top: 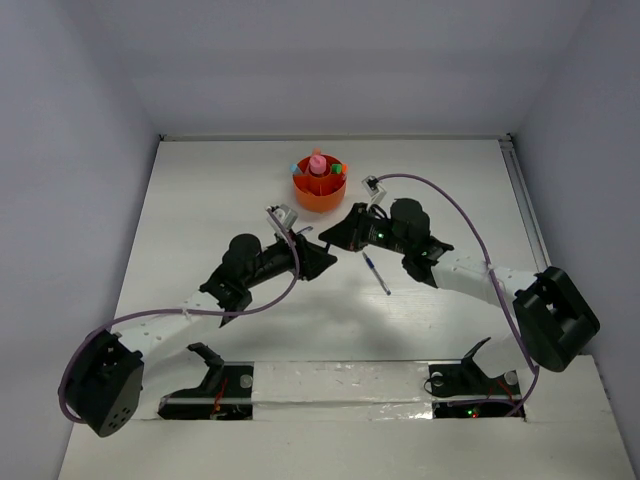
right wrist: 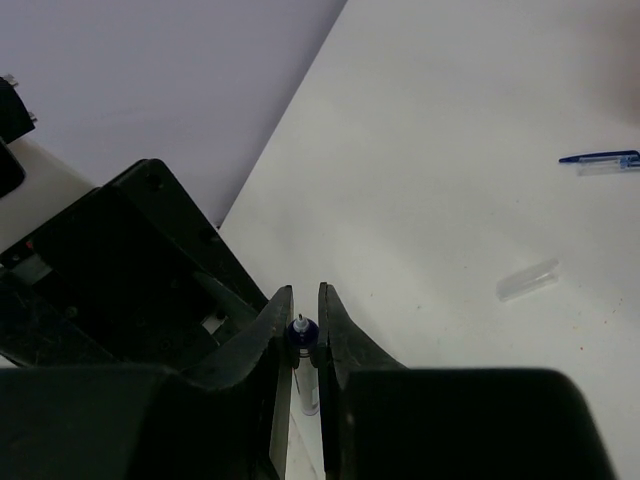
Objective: Sort the stationery into containers
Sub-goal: Pick up the pen cap from the center of the board.
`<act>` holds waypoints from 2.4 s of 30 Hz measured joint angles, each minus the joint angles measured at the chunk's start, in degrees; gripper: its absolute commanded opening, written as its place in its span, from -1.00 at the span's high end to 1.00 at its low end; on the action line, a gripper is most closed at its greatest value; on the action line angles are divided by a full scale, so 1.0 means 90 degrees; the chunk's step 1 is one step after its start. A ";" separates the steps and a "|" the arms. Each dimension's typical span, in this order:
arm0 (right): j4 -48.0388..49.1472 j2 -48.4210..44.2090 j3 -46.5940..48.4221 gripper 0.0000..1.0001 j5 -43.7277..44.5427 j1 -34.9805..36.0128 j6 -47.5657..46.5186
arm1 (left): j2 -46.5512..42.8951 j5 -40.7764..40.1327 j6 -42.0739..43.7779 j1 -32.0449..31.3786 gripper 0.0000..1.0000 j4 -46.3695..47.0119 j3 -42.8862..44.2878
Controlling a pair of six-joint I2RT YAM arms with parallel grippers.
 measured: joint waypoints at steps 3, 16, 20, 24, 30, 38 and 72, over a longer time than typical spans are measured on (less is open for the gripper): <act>-0.0102 0.0000 0.0080 1.00 0.0000 0.0002 -0.0041 | 0.0143 0.0073 0.0022 -0.0007 0.27 -0.0022 0.0000; -0.0452 0.0002 0.0406 1.00 -0.0022 0.0002 -0.0216 | 0.0277 -0.0005 0.0216 -0.0007 1.00 -0.0294 0.0000; -0.0729 0.0044 0.0583 0.62 -0.0029 0.0019 -0.0338 | 0.0277 -0.0015 0.0204 -0.0007 1.00 -0.0291 0.0000; -0.0988 0.0092 0.0731 -0.20 -0.0032 0.0044 -0.0559 | 0.0240 -0.0066 0.0146 -0.0007 1.00 -0.0279 -0.0005; -0.1610 0.0044 0.0826 -0.86 -0.0036 0.0044 -0.1010 | 0.0046 -0.0352 0.0063 -0.0010 1.00 -0.0124 -0.0202; -0.2147 -0.1183 0.0539 0.21 0.0206 0.0044 -0.1484 | -0.0367 -0.1273 -0.0100 0.0245 1.00 -0.0340 -0.0321; -0.3143 0.3308 0.2603 -0.42 0.1598 0.1071 -0.1659 | -0.3138 -0.3053 -0.0097 0.0551 1.00 -0.1205 -0.0988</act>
